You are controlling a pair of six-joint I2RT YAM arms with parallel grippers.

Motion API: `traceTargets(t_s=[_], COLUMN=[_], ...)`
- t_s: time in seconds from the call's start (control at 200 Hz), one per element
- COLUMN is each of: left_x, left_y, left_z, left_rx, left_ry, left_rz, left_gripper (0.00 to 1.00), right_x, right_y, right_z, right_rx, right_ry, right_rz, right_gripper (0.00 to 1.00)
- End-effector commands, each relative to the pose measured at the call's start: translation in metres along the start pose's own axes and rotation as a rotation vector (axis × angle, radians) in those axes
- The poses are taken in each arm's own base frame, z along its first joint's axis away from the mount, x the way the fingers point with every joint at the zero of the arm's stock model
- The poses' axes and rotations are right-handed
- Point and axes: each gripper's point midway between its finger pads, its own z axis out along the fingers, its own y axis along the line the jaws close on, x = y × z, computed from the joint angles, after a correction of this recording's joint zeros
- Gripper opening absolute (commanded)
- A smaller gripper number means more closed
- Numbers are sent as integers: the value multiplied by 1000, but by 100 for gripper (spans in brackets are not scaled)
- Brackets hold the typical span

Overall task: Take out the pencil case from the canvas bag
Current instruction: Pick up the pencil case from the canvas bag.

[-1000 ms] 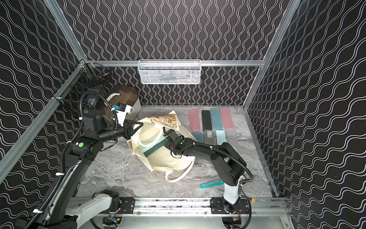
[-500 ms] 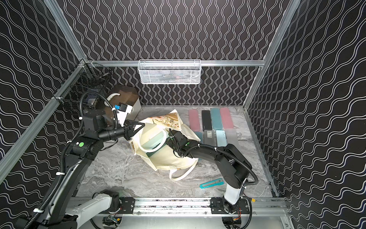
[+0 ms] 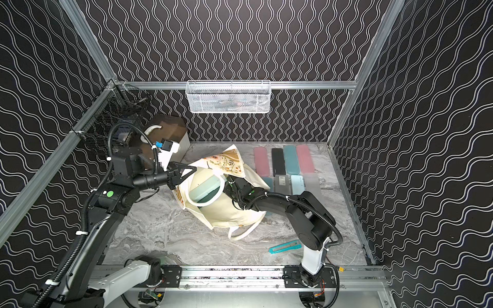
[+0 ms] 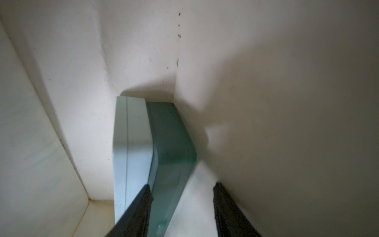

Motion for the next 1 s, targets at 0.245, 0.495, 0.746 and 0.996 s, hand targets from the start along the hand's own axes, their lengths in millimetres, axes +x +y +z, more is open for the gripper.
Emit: traceTargets(t_s=[0.245, 0.495, 0.746, 0.996], left_x=[-19, -20, -22, -23], left_y=[-20, -24, -31, -35], left_z=[-3, -3, -5, -6], left_rx=[99, 123, 155, 168], left_ry=[-69, -74, -78, -80], left_rz=[109, 111, 118, 118], left_gripper=[0, 0, 0, 0], right_x=[-3, -5, -5, -3], right_y=[9, 0, -15, -14], right_z=[-4, -4, 7, 13], right_rx=[-88, -44, 63, 52], right_ry=[-4, -18, -13, -2], right_rz=[14, 2, -6, 10], right_gripper=[63, 57, 48, 45])
